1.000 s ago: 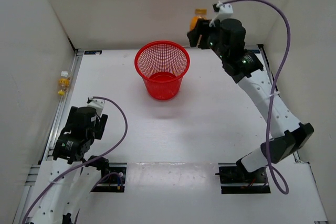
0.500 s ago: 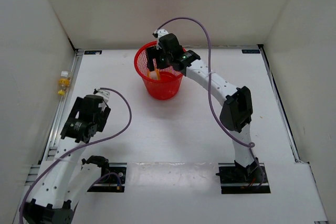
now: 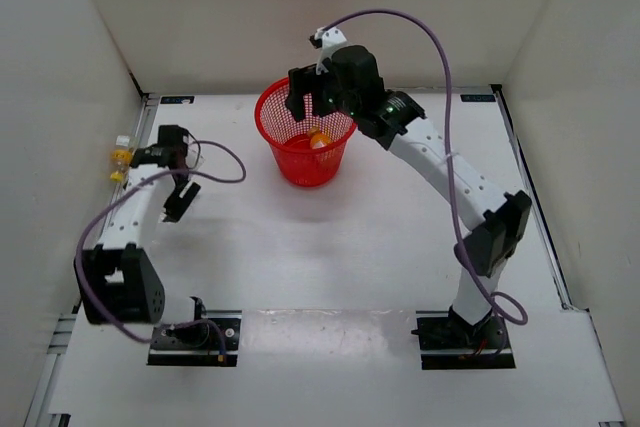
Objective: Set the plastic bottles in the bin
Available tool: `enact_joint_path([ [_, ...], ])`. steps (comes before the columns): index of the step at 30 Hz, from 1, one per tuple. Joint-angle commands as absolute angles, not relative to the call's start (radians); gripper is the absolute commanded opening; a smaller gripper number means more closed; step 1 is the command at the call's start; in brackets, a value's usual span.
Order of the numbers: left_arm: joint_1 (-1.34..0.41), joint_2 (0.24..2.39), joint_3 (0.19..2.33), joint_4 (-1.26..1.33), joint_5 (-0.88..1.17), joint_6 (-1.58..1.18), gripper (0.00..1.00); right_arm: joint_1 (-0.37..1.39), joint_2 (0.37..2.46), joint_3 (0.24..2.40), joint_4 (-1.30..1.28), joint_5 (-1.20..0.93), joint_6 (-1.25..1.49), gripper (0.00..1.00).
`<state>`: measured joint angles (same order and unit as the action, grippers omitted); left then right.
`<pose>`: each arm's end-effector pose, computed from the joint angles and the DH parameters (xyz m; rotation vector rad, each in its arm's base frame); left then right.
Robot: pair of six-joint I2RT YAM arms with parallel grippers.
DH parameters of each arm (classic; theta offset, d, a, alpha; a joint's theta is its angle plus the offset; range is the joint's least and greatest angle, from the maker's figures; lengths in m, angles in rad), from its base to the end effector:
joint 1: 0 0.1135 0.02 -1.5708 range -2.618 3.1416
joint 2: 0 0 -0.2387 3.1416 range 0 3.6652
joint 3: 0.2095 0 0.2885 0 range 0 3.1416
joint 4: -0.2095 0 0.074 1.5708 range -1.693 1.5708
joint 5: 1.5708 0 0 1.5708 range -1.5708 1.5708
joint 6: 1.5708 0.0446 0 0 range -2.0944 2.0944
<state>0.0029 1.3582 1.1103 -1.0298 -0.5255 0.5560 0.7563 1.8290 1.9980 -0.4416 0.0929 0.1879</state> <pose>0.2904 0.0232 0.2280 0.6772 2.8053 0.8629 0.3397 0.3148 0.4190 -0.4635 1.8231 0.5709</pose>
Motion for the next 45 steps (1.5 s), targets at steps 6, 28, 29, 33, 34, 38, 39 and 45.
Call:
enact_joint_path([
  [6,0.130,1.653,1.396,-1.230,-0.132,0.577,1.00,0.827,1.668,1.827,-0.417,0.193,0.109,0.92],
  [28,0.215,1.787,1.423,-1.135,-0.023,0.479,0.37,0.845,1.527,1.704,-0.486,0.255,0.224,0.94],
  [29,0.215,1.772,1.493,-1.153,-0.012,0.463,0.30,0.845,1.508,1.704,-0.486,0.271,0.241,0.94],
  [33,0.178,1.763,1.756,-1.247,0.020,0.407,0.10,0.845,1.379,1.568,-0.497,0.400,0.320,0.94],
  [34,0.160,1.763,1.823,-1.262,0.020,0.396,0.10,0.845,1.326,1.540,-0.497,0.435,0.331,0.94],
  [38,-0.001,1.790,2.176,-1.258,-0.031,0.356,0.10,0.845,1.207,1.404,-0.497,0.558,0.353,0.95],
  [39,-0.038,1.802,2.272,-1.232,-0.052,0.356,0.10,0.845,1.186,1.381,-0.497,0.571,0.363,0.95],
  [45,-0.363,1.637,2.076,-0.817,-0.068,0.432,0.23,0.836,1.043,1.240,-0.543,0.676,0.463,0.95],
])
